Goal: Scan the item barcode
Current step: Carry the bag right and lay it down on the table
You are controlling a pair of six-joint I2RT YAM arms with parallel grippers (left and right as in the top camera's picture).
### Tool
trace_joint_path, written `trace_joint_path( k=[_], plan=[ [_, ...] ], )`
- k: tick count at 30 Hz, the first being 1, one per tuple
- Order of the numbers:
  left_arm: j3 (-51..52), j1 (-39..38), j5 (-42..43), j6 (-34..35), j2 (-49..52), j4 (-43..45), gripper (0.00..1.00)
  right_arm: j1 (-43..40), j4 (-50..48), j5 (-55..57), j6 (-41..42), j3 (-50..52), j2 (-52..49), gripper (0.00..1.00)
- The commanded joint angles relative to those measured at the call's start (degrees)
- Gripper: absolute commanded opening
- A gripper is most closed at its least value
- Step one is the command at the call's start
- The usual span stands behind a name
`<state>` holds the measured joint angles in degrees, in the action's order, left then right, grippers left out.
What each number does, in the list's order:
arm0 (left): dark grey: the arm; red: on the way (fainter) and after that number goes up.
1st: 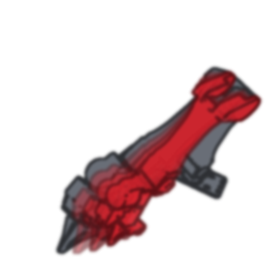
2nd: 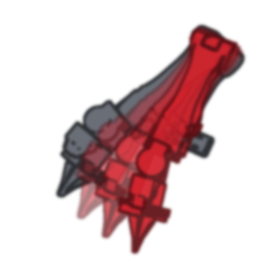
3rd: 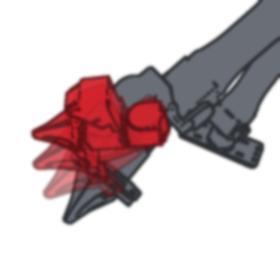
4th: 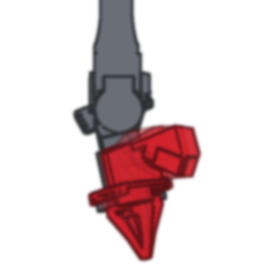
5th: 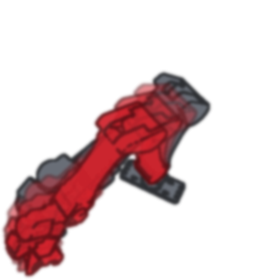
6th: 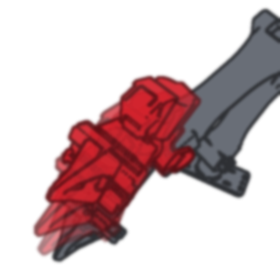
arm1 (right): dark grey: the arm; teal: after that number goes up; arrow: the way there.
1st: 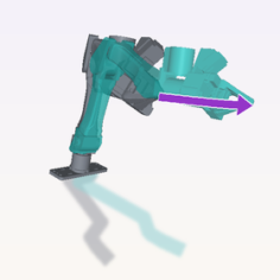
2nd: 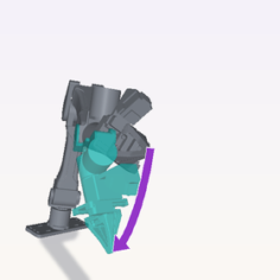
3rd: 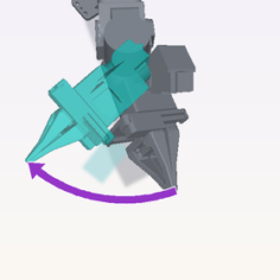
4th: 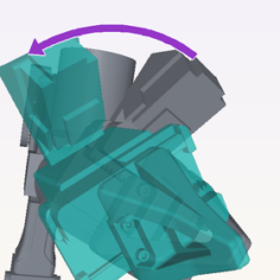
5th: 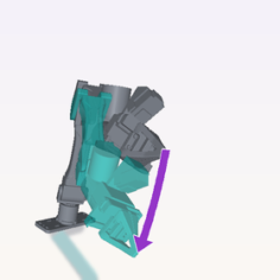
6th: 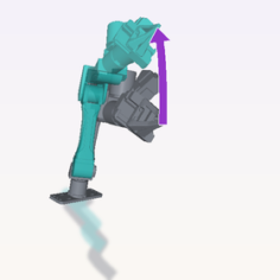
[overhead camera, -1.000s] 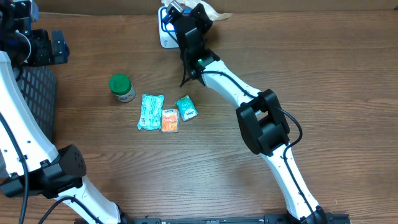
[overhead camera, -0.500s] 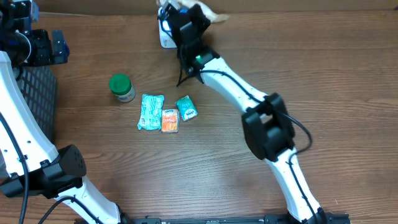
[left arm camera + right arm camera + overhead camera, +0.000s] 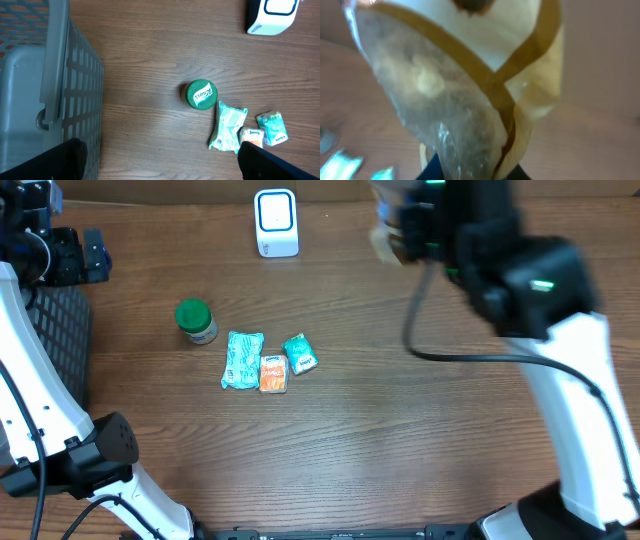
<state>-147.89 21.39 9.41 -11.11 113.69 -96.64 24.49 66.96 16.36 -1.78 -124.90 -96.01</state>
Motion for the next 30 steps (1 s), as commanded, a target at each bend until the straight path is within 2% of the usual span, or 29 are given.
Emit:
trace_joint_path(
  k=[1,6,9,23,30],
  plan=[
    [-0.2,-0.1,0.6,-0.5,-0.1,0.0,0.99,-7.2,6.4,-18.8,7.6,0.0,0.0,0.04],
    [-0.2,-0.1,0.6,-0.5,-0.1,0.0,1.00,-17.1,14.5,-28.5,7.6,1.5,-1.9,0.04],
    [-0.2,-0.1,0.6,-0.5,-0.1,0.0,1.00,-21.2,14.4,-31.4,7.6,5.5,-3.1,0.04],
    [-0.2,-0.1,0.6,-0.5,-0.1,0.0,1.00,-33.8,-5.9,-41.8,8.0,34.9,-6.7,0.04],
    [-0.2,-0.1,0.6,-0.5,-0.1,0.0,1.00,-40.2,-14.6,-42.2,11.9,44.5,-6.7,0.04]
  ],
)
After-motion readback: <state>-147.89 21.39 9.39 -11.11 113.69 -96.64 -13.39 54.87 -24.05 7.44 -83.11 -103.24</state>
